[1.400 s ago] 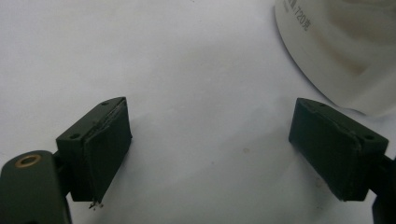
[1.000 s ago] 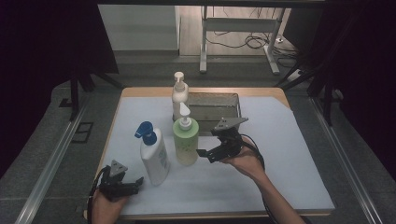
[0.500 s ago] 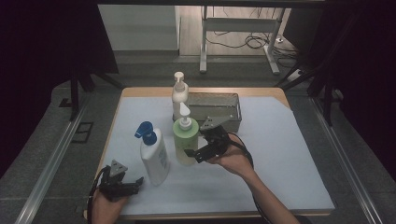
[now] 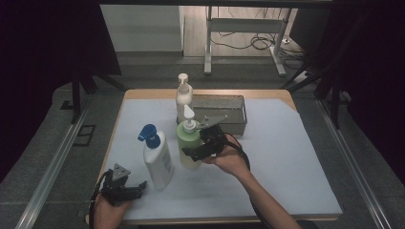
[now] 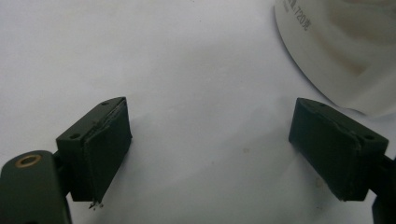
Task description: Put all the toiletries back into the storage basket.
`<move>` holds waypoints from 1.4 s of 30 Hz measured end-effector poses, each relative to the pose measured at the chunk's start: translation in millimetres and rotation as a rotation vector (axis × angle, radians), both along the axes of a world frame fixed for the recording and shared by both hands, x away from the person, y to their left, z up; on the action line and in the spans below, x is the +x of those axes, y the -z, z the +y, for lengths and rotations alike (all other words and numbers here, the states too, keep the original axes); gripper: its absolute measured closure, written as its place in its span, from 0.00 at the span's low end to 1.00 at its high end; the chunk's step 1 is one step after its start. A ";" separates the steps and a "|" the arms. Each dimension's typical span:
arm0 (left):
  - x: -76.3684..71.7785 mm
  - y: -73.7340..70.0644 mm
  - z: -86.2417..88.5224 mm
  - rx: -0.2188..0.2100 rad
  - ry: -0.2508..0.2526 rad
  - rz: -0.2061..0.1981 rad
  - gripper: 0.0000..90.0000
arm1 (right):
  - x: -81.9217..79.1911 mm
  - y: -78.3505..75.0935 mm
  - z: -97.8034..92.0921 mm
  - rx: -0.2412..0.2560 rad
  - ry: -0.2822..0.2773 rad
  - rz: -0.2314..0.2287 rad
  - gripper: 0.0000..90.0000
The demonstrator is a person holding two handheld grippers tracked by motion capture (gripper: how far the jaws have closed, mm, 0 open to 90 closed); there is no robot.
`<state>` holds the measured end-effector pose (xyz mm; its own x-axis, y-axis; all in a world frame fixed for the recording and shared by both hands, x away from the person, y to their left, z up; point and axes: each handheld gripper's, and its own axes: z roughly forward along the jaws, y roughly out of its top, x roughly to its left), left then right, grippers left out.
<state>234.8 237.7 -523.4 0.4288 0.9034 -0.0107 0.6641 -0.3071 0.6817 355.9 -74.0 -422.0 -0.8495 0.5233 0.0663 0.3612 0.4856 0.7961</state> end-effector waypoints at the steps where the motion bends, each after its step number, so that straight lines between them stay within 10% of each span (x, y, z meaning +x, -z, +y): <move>1: -0.1 0.0 -0.1 -0.001 -0.001 0.001 0.14 | 0.8 1.1 1.2 -0.003 -0.001 -0.001 0.02; 23: 0.1 -0.1 0.1 -0.001 0.000 0.001 0.14 | -2.3 0.8 13.2 -0.034 0.048 -0.040 0.13; 42: 0.0 0.0 -0.1 -0.002 -0.001 0.001 0.14 | -5.3 -33.5 -10.0 -0.035 0.066 -0.048 0.13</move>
<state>234.8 237.6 -523.4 0.4280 0.9037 -0.0127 0.6650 -0.3054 0.6816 350.6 -84.0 -388.5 -0.8146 0.5800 0.0068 0.3553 0.4897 0.7962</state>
